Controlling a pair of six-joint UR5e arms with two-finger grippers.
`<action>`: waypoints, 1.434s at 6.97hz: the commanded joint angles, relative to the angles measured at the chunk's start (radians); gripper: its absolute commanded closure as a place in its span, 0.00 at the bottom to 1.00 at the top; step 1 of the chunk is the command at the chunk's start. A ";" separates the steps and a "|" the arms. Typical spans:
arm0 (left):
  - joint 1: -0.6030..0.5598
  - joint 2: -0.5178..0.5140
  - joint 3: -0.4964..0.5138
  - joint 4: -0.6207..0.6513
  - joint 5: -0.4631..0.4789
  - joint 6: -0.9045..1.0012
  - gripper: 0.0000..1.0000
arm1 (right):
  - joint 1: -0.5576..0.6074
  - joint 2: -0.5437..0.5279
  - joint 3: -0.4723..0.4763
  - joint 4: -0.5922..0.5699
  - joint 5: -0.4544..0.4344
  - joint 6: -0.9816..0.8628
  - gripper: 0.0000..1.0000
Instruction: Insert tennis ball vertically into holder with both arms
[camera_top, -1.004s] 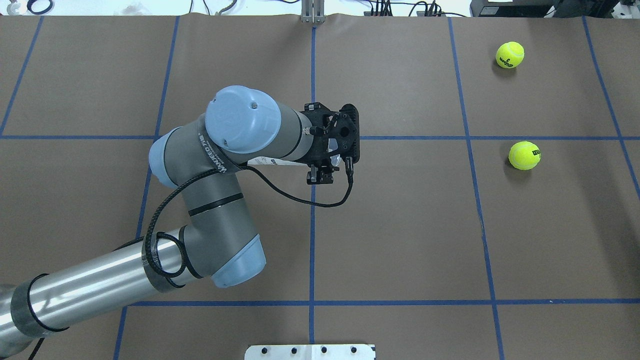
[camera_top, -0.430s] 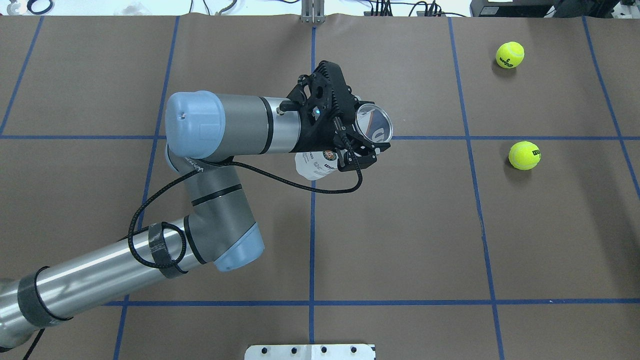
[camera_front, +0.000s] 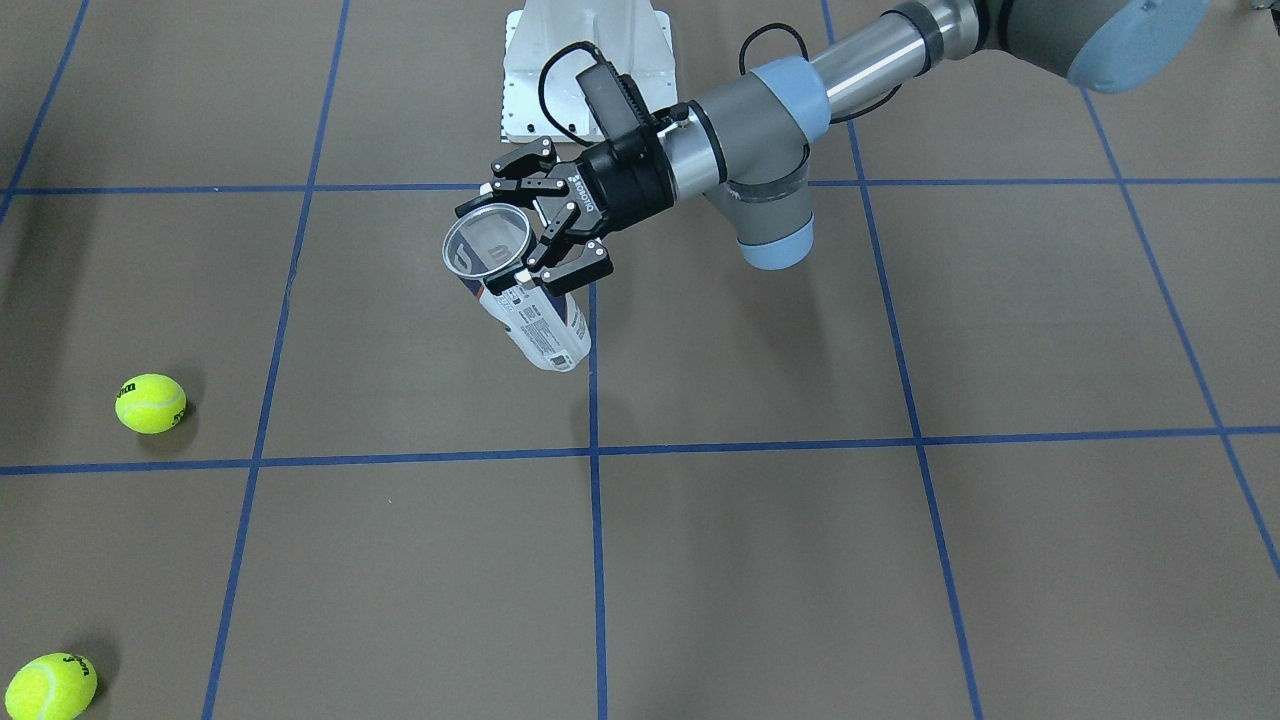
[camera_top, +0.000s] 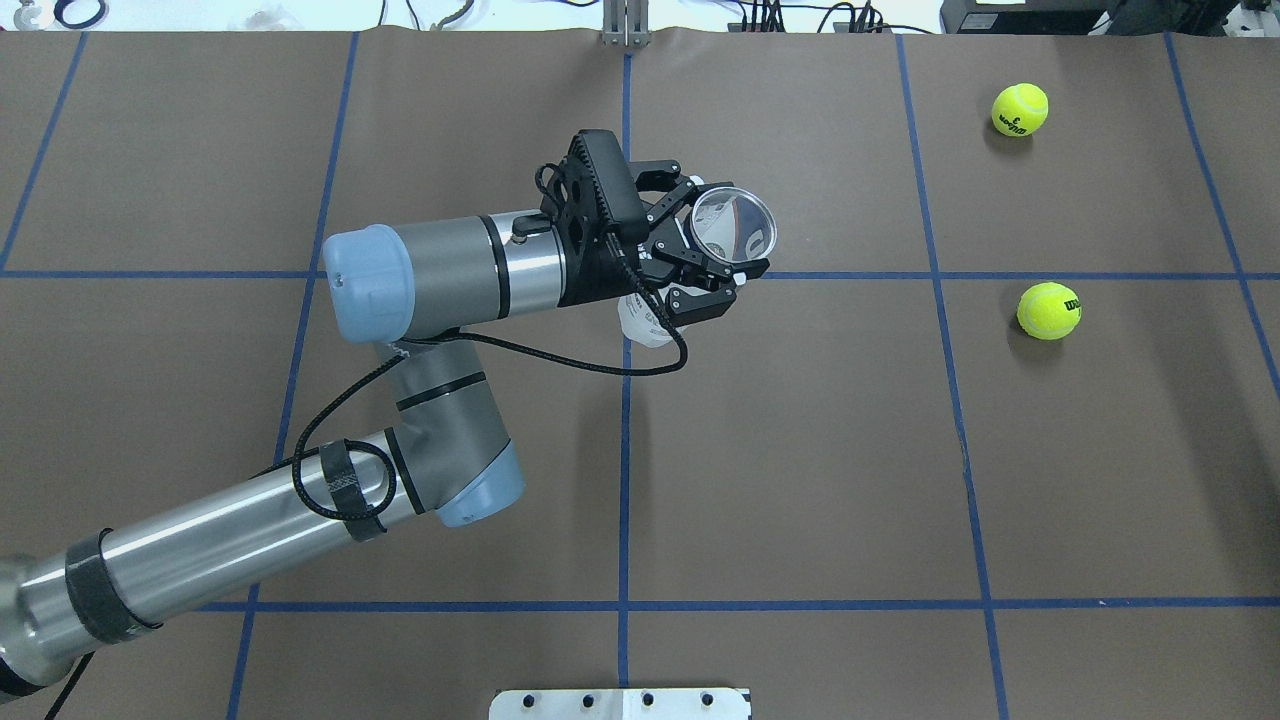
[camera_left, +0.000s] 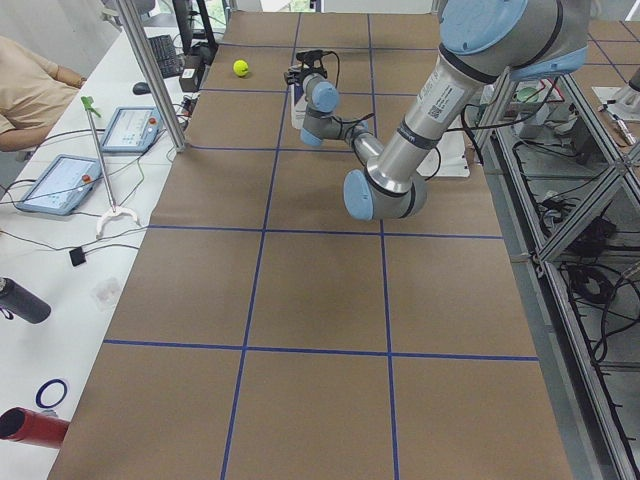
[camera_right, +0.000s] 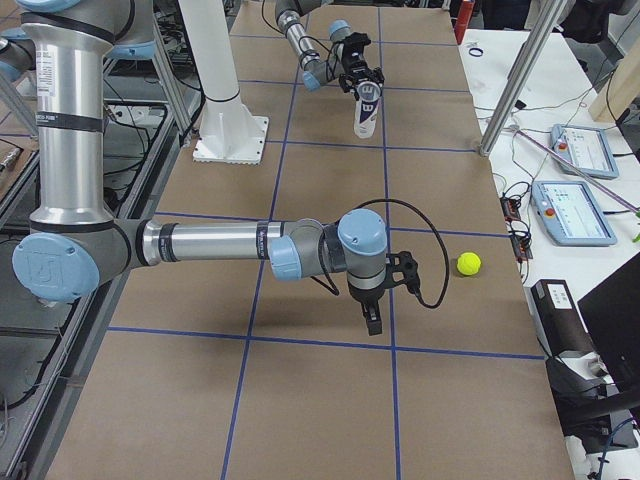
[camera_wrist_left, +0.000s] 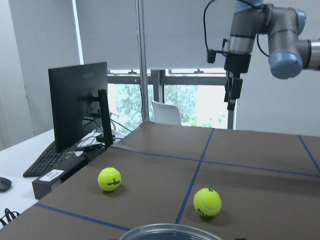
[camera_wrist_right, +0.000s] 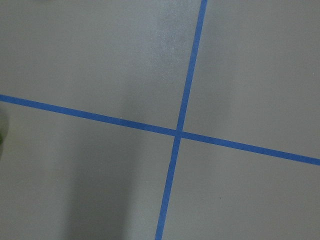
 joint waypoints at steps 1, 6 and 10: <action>-0.001 -0.001 0.065 -0.159 0.070 -0.046 0.21 | 0.000 0.000 0.003 0.000 0.001 0.000 0.00; 0.019 0.000 0.282 -0.353 0.186 -0.250 0.21 | 0.000 0.000 0.008 0.000 0.001 0.002 0.00; 0.021 -0.001 0.327 -0.413 0.189 -0.217 0.21 | 0.000 0.008 0.005 0.000 0.003 0.002 0.00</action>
